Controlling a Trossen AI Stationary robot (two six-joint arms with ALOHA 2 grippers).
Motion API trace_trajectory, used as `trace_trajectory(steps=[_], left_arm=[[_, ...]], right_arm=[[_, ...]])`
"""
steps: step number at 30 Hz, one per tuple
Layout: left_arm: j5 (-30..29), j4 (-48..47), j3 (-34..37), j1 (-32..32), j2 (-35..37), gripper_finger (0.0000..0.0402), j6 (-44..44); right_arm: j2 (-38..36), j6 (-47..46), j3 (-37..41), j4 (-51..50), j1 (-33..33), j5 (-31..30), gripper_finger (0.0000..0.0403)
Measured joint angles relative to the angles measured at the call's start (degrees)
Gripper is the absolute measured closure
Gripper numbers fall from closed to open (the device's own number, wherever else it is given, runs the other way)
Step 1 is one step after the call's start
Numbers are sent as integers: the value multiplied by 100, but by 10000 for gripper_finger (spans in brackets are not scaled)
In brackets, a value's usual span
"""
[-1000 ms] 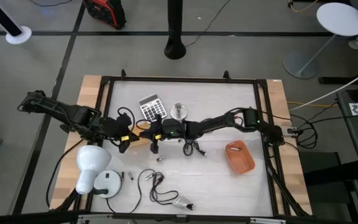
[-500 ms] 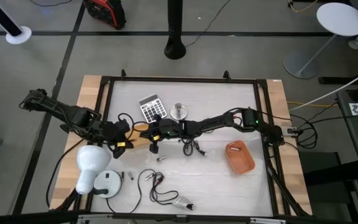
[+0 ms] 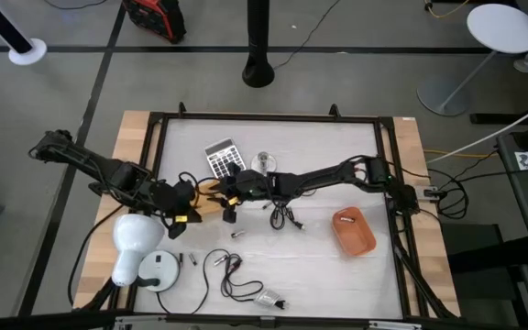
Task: Sort batteries
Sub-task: Put the silver battery into the orange bin
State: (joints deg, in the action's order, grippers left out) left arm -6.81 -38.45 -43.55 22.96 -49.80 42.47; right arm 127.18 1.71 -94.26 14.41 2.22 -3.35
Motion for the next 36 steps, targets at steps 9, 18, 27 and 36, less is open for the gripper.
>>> trace_trajectory(steps=[9, 18, 27, 36], left_arm=[[-62, 1501, 0, -11, -415, 370, -1611], [-105, 2891, 0, -96, -1107, 370, -3271], [549, 3135, 0, -761, -1777, 392, -4179], [1980, 3121, -229, -1281, -2752, 398, -4709]], right_arm=[[-1195, 685, 0, -1879, 66, -459, 259], [-2500, 766, 0, -3581, 205, -1758, 259], [-3541, 436, 0, -4446, 385, -2291, 259], [-3835, 416, 1, -5059, 768, -2254, 259]])
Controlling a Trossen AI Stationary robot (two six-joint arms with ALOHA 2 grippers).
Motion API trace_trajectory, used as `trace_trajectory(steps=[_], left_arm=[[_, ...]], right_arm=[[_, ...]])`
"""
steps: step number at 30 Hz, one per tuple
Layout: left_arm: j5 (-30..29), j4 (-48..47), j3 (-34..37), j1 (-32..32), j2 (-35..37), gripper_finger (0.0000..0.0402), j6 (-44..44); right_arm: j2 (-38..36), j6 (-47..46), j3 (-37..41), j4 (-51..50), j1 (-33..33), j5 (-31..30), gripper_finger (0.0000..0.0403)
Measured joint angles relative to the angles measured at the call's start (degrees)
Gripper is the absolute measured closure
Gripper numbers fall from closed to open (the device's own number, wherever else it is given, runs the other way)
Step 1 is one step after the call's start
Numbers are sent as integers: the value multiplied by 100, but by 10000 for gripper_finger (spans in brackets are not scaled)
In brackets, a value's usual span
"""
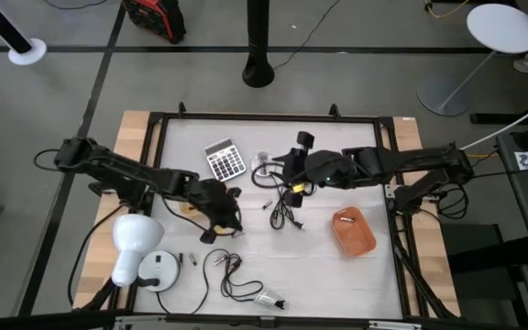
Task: Sort batteries
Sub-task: Put the silver battery into the orange bin
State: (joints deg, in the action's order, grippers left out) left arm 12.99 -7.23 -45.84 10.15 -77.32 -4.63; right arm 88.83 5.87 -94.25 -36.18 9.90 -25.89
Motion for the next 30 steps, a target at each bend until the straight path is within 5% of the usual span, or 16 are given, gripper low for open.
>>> trace_trajectory(steps=[4, 16, 25, 30], left_arm=[[478, -613, -363, -79, -544, 400, -47], [516, -3634, -1811, 234, -1945, 398, -128], [-478, -3606, -2027, 354, -2157, 398, 151], [-533, -3272, -2027, 274, -2157, 398, 557]], right_arm=[[-21, -4, 1, -140, 114, -2, 259], [-18, -4, 1, -522, 95, 2, 259], [-17, -368, 1, -1040, 95, 0, 259], [-39, -448, 1, -1294, 102, 0, 259]])
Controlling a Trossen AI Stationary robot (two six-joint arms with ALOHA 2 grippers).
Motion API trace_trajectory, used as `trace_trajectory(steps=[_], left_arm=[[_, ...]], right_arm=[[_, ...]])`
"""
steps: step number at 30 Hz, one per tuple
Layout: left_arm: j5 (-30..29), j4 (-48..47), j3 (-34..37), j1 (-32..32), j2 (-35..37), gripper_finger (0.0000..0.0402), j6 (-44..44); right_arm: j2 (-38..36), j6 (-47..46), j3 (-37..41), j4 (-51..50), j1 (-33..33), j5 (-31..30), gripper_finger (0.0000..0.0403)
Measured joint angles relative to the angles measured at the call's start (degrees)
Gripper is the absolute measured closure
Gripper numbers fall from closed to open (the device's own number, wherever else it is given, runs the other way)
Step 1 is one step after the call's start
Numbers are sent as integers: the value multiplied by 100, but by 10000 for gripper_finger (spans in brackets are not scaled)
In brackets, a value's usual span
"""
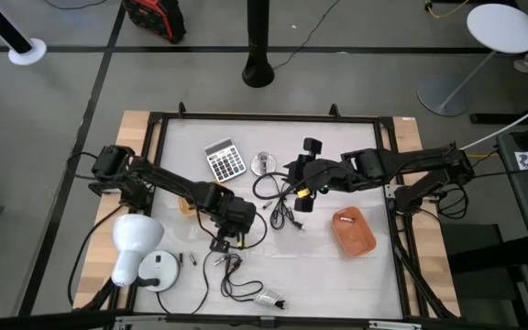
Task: Sort batteries
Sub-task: Put the silver battery into the orange bin
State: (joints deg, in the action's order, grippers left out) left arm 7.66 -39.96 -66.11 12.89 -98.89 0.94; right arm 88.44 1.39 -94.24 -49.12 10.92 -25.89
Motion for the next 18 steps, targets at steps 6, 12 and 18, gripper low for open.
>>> trace_trajectory(steps=[6, 12, 18], left_arm=[[0, 356, 2, -7, -128, 391, 91], [-31, 396, 7, -5, -476, 309, 247], [-179, 489, 4, 12, -597, 243, 364]], right_arm=[[-259, -117, 4, -159, 0, 1, 259], [-635, -573, 4, -716, -2, -9, 259], [-852, -1039, 4, -1449, -2, -28, 259]])
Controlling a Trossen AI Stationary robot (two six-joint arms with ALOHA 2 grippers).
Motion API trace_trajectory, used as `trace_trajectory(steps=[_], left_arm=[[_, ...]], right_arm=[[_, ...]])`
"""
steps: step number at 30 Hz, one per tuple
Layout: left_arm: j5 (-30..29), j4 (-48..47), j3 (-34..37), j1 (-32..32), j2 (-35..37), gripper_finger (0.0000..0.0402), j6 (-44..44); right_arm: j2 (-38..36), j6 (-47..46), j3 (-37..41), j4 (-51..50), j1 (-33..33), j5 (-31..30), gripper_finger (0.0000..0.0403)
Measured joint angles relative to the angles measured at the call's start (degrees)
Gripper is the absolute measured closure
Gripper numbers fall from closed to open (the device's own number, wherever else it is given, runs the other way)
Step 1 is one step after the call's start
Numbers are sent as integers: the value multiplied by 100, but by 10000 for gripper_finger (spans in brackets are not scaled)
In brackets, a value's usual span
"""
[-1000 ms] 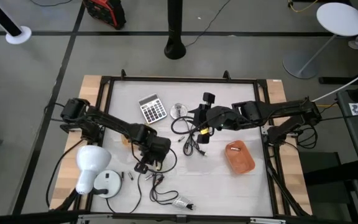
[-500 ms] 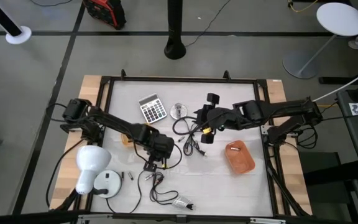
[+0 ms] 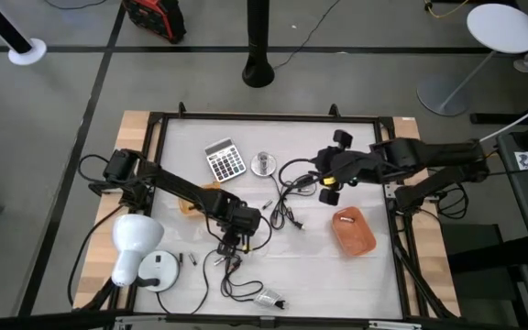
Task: Sort batteries
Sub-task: Put the silver battery into the orange bin
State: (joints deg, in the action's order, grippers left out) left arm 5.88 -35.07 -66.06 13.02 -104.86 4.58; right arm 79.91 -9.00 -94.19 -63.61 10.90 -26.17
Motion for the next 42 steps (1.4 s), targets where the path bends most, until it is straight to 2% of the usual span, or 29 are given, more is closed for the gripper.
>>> trace_trajectory(steps=[8, 15, 24, 33, 39, 42], left_arm=[[-429, -34, 2, -4, -7, 229, 668], [-742, -17, 2, -2, -50, 233, 745], [-825, -20, -19, -4, -367, 276, 882], [-841, 1, -9, -11, -378, 361, 965], [-734, 105, -64, -86, -385, 364, 1261], [-691, 117, -207, -146, -420, 352, 1382]], right_arm=[[-46, -349, 22, -632, 0, -35, 259], [-47, -428, 22, -969, 0, -37, 259], [-182, -426, 22, -1205, 0, -37, 259], [-710, -426, 22, -1299, 0, -38, 259], [-1093, -426, 22, -1301, -2, -38, 259], [-1314, -426, 22, -1303, -2, -37, 259]])
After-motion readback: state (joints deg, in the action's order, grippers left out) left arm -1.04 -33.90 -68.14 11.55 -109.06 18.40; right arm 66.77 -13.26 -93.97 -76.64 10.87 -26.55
